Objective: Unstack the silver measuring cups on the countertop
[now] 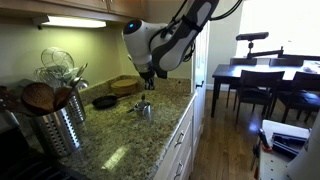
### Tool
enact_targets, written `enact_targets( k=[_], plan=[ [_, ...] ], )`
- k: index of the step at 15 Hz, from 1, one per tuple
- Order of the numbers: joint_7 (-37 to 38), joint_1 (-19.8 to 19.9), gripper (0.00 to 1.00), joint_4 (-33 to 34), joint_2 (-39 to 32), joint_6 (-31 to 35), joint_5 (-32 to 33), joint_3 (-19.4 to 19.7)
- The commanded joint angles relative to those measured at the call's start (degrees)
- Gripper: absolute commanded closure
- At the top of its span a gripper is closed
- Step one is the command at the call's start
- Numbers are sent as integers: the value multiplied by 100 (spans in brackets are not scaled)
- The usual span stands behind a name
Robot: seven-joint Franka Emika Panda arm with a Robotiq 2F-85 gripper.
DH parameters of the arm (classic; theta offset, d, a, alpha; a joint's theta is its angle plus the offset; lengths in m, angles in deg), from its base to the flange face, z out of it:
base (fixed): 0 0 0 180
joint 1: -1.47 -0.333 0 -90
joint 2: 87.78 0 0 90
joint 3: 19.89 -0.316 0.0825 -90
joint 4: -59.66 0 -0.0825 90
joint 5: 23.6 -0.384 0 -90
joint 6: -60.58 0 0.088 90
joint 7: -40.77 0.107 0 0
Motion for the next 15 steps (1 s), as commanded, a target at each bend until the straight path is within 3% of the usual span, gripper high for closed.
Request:
enact_targets(
  k=[1,7,12,15],
  plan=[
    [161,74,74,-281,310,-143,106,-101],
    [192,127,39,-249,250,-234,-757,-205],
    [1007,2,5,-153,204,-476,-1391,-125],
    [1438,-14,0,-96,158,-634,-1887,-131]
  ],
)
